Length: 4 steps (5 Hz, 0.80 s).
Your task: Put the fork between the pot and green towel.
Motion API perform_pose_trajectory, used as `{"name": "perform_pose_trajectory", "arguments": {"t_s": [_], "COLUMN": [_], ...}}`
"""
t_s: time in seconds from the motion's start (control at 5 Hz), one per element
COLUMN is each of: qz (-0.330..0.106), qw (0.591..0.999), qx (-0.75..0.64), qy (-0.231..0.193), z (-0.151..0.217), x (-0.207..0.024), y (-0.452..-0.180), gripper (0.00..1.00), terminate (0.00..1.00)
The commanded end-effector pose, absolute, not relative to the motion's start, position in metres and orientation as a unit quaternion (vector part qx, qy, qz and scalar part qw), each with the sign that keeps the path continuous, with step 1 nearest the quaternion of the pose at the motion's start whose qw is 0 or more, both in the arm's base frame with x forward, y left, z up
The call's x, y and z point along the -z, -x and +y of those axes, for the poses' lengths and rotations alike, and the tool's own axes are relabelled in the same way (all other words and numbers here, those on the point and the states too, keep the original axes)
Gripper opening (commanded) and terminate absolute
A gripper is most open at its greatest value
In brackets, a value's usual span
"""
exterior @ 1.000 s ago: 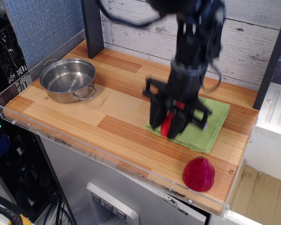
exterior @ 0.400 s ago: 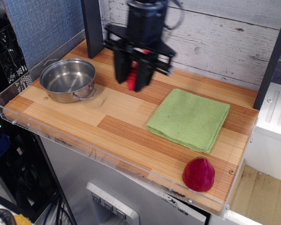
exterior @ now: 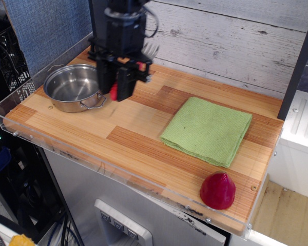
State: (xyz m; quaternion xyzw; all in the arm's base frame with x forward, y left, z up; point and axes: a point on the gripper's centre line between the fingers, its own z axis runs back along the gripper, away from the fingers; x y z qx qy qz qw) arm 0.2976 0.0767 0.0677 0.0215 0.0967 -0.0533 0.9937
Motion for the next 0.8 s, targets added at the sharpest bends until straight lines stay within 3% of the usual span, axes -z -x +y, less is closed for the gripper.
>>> {"name": "perform_pose_trajectory", "arguments": {"t_s": [0.0,0.4,0.6], "qz": [0.106,0.132,0.146], "qw": [0.991,0.988,0.987], "qx": [0.080,0.077,0.063], "qy": [-0.013,-0.016,-0.011], "z": [0.079,0.073,0.073], "x": [-0.044,-0.027,-0.024], "y": [-0.323,-0.328,-0.327], "gripper": [0.00,0.00,1.00], "terminate": [0.00,0.00,0.00]}}
